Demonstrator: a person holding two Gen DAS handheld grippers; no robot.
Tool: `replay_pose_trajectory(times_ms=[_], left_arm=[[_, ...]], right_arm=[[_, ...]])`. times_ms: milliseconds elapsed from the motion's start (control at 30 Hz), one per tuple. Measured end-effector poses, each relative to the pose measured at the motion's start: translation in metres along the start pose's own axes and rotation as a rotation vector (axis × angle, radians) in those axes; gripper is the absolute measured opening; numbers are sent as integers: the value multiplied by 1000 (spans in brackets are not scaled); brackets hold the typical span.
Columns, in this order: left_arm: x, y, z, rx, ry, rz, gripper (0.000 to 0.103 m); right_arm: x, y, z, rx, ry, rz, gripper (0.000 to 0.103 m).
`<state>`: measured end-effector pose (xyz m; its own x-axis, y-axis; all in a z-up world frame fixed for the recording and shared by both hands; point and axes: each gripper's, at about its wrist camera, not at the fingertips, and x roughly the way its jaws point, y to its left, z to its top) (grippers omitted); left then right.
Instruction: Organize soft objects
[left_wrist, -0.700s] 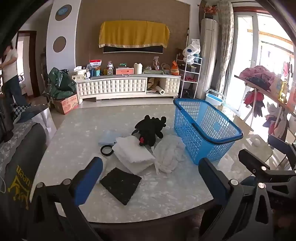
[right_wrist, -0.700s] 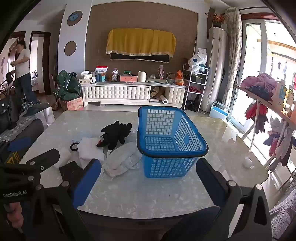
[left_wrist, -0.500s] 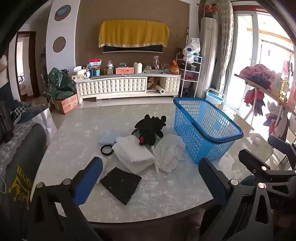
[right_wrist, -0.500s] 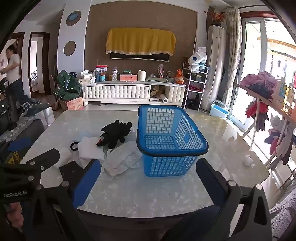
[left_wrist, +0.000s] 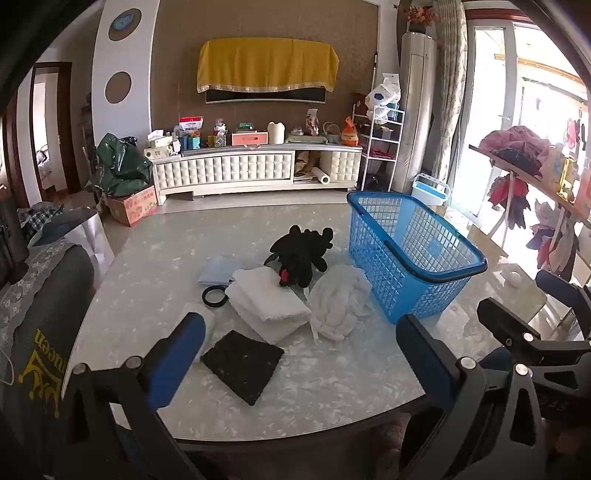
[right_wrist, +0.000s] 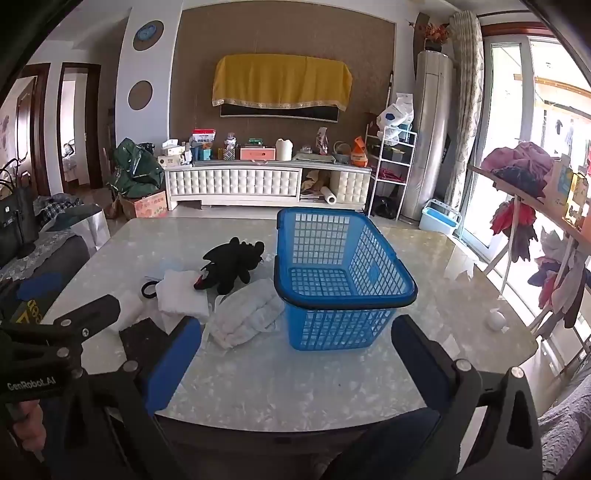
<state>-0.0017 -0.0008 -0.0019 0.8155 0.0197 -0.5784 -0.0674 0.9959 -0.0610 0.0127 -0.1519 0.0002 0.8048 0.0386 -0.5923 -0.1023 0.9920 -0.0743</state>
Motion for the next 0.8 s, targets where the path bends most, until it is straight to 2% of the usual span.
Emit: replay_pose_trajectory(times_ms=[800], left_arm=[[-5, 1, -2, -4, -1, -7, 103]], right_arm=[[-2, 2, -1, -1, -5, 4, 103]])
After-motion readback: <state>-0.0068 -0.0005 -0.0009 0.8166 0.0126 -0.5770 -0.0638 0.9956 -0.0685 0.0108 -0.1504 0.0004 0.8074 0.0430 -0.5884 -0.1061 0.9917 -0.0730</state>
